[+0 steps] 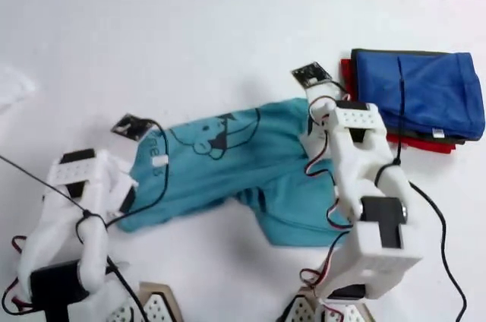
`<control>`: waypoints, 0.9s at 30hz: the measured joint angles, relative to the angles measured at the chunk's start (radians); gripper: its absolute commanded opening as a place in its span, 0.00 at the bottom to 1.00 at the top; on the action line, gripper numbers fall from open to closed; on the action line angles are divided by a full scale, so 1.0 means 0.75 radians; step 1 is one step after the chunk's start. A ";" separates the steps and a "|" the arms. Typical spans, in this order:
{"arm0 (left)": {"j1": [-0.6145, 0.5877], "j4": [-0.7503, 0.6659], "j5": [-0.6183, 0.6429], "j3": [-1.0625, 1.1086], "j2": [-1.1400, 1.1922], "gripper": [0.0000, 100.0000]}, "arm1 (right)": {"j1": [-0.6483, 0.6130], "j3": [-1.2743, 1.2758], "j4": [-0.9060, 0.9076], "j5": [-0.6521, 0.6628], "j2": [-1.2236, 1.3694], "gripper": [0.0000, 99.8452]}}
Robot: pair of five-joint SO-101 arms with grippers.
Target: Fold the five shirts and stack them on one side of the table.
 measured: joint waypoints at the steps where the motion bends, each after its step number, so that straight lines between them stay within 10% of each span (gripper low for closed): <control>1: 0.000 0.000 -0.004 0.000 0.000 0.03 | 0.002 0.000 0.012 0.000 -0.035 0.02; 27: 0.053 0.209 0.049 0.068 -0.640 0.03 | -0.383 0.781 0.049 0.041 -0.724 0.02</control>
